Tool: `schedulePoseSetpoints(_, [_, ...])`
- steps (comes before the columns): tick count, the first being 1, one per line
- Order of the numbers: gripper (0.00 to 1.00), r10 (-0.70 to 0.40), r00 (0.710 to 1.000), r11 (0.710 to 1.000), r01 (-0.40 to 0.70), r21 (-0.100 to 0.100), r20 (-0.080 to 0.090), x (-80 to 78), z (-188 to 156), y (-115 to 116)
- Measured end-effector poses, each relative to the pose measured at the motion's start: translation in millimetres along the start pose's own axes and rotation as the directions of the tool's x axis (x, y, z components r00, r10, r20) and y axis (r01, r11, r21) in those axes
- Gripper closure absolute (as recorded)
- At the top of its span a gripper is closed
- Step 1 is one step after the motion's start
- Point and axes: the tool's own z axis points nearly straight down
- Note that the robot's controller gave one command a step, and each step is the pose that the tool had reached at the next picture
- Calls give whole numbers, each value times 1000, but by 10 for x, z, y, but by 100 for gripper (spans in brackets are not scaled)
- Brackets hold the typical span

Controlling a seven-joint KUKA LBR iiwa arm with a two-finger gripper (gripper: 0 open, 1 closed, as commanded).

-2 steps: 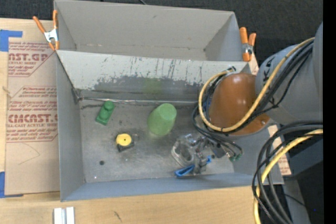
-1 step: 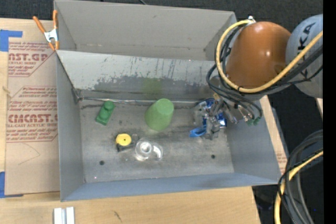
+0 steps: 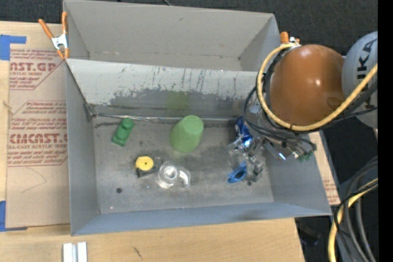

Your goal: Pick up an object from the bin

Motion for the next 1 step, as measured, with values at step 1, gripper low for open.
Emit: schedulePoseSetpoints(1, [100,18,1000,1000,-18,9,11,-359,-1923,-500])
